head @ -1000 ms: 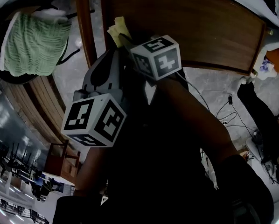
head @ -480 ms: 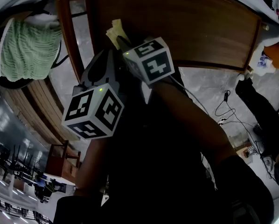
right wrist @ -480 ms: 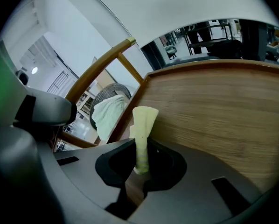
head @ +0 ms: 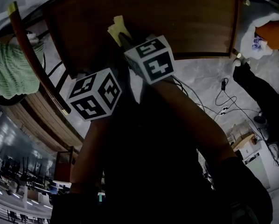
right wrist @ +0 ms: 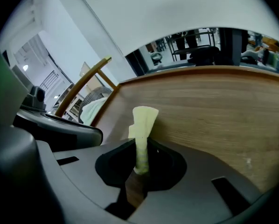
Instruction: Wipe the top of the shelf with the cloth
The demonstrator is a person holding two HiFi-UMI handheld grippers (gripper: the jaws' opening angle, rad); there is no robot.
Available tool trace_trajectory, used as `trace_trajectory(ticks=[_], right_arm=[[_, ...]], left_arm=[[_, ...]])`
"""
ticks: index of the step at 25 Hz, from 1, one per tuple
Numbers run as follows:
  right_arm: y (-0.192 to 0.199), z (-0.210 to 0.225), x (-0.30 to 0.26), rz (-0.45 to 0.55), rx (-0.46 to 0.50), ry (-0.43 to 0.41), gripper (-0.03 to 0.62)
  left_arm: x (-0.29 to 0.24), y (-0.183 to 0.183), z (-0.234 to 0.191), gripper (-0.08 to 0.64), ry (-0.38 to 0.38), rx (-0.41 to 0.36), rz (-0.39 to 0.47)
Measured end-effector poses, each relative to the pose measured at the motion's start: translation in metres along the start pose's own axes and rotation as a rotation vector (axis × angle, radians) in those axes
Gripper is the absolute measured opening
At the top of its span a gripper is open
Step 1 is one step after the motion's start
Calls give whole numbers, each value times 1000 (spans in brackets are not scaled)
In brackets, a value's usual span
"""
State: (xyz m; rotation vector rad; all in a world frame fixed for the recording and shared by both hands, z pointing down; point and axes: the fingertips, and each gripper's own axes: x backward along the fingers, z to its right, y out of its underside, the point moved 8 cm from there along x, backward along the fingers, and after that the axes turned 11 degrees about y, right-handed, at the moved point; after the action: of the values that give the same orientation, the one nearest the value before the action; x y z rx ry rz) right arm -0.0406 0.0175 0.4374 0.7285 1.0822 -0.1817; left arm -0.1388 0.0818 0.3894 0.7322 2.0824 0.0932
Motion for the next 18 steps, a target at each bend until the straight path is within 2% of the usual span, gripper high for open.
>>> trace_trajectory(ticks=[4, 12, 18], right_arm=[[13, 44, 25, 8, -29, 47, 52], [37, 114, 66, 10, -72, 137, 52], [54, 179, 99, 51, -115, 217, 52]], left_arm=[[-33, 11, 35, 11, 81, -3, -49], [-91, 20, 104, 11, 182, -82, -102], [-126, 28, 149, 11, 214, -132, -128]])
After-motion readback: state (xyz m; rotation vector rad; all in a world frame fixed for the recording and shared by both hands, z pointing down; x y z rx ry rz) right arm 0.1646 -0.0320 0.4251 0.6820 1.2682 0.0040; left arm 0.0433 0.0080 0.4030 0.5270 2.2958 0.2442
